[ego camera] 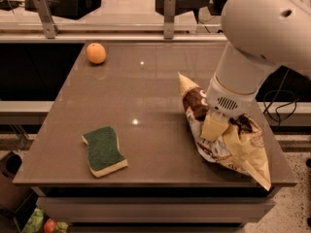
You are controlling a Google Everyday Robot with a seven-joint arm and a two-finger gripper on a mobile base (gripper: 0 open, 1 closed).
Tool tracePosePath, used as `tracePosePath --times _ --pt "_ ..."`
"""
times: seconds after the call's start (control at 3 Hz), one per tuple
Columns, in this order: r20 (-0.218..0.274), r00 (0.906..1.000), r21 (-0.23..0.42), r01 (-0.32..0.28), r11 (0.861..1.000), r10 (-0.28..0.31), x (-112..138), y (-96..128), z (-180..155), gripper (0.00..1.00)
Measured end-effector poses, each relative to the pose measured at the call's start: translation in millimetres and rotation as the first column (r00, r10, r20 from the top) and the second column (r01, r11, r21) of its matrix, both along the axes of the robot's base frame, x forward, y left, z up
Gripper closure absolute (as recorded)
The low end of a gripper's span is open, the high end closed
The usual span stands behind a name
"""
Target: Move brown chip bag near orange
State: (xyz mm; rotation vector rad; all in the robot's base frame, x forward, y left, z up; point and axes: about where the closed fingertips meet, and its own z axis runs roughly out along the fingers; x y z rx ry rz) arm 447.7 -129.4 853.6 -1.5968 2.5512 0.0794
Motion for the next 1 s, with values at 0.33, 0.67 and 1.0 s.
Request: tracePosePath --times 0.33,0.67,1.0 --pt "0.097 0.9953 -0.027 -0.001 1.0 0.004 19.4 -11.3 38.8 1.0" --pt "0.206 0.9783 -0.025 -0.016 1.0 0.021 43.6 -15.1 80.5 1.0" --pt "0.299 0.9535 0.026 -0.045 0.999 0.035 70.0 -9.5 114.4 1.0"
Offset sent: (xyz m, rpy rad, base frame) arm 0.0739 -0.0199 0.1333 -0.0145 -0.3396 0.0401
